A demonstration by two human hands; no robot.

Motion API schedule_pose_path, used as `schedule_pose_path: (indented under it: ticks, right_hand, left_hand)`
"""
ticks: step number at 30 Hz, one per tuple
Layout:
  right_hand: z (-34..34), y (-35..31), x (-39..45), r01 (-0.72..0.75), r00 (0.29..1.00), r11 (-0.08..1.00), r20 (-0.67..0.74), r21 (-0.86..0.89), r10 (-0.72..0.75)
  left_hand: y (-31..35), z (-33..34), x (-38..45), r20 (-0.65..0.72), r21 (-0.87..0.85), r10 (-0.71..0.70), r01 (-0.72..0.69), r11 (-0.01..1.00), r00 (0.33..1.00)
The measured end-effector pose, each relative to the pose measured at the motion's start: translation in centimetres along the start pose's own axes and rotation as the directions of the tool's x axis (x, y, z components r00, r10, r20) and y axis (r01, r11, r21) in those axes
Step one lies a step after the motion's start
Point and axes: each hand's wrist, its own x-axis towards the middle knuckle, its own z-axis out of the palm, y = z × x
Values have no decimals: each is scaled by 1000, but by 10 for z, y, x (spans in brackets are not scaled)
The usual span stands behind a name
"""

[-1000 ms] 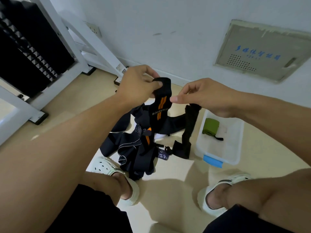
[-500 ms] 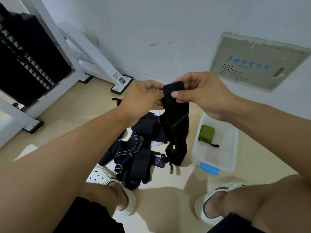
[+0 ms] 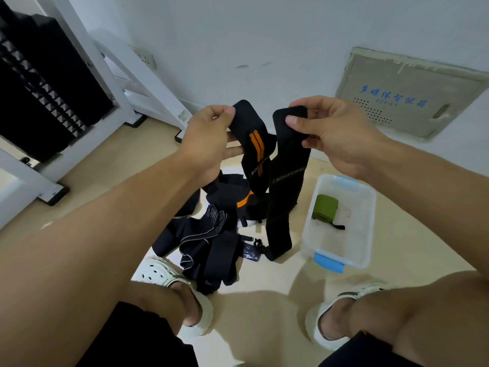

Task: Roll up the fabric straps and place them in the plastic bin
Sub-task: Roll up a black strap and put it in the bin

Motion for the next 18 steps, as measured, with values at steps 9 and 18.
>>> schedule_pose_path:
  ticks: [9, 18]
  right_hand:
    - [9, -8, -6, -103, 990, 987, 111, 120, 89]
    - [32, -15, -7, -116, 992, 927, -3, 357, 125]
  left_hand:
    - [5, -11, 14, -118, 306, 148, -106, 946, 982]
    - [8, 5, -4, 105, 262, 110, -134, 956, 988]
